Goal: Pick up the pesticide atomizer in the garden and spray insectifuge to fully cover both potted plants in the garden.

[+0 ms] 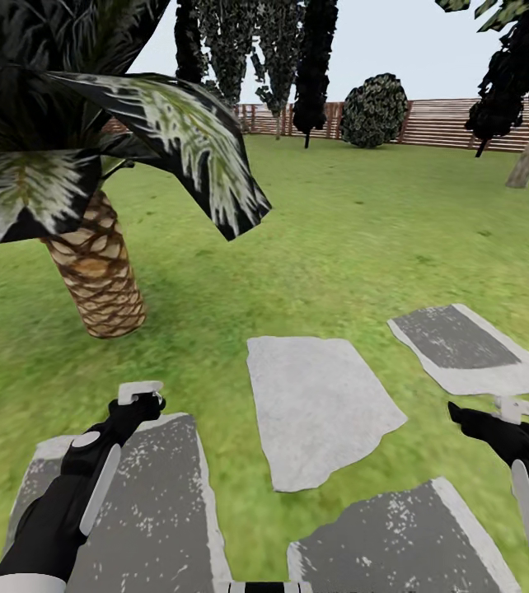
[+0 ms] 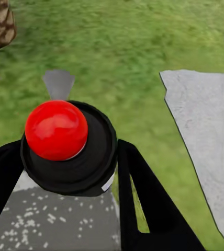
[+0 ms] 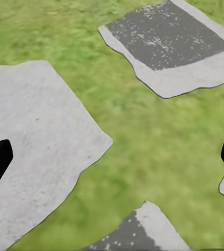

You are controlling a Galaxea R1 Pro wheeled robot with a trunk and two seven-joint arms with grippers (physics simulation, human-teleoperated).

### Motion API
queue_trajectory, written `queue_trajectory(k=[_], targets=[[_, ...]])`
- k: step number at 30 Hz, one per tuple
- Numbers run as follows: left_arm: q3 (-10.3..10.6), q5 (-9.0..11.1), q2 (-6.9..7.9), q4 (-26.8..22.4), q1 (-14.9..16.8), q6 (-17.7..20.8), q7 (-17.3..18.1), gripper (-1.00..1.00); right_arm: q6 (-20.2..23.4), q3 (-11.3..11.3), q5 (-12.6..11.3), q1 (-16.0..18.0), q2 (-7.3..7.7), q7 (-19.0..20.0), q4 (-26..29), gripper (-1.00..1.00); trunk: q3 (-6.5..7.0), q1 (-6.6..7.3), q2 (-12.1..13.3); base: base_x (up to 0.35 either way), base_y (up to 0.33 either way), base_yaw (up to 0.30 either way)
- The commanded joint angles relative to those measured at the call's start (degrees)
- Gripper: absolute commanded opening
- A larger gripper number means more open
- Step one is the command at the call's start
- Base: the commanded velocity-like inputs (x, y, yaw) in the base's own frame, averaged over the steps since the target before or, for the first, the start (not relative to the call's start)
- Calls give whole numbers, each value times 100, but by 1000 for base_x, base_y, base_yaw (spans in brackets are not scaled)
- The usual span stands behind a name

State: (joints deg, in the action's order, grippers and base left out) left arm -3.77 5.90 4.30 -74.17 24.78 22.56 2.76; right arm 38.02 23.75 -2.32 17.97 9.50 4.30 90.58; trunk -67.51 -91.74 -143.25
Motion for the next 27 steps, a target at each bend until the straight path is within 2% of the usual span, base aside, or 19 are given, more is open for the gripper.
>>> queue_trajectory(k=[1, 27], targets=[[-9, 60, 0, -10, 1, 38, 14, -100, 29, 7, -21, 5, -1, 18, 4, 100, -2, 1, -2, 0, -95, -258], [-9, 60, 0, -10, 1, 38, 14, -100, 28, 7, -22, 8, -1, 18, 4, 100, 65, 1, -2, 0, -11, -258]])
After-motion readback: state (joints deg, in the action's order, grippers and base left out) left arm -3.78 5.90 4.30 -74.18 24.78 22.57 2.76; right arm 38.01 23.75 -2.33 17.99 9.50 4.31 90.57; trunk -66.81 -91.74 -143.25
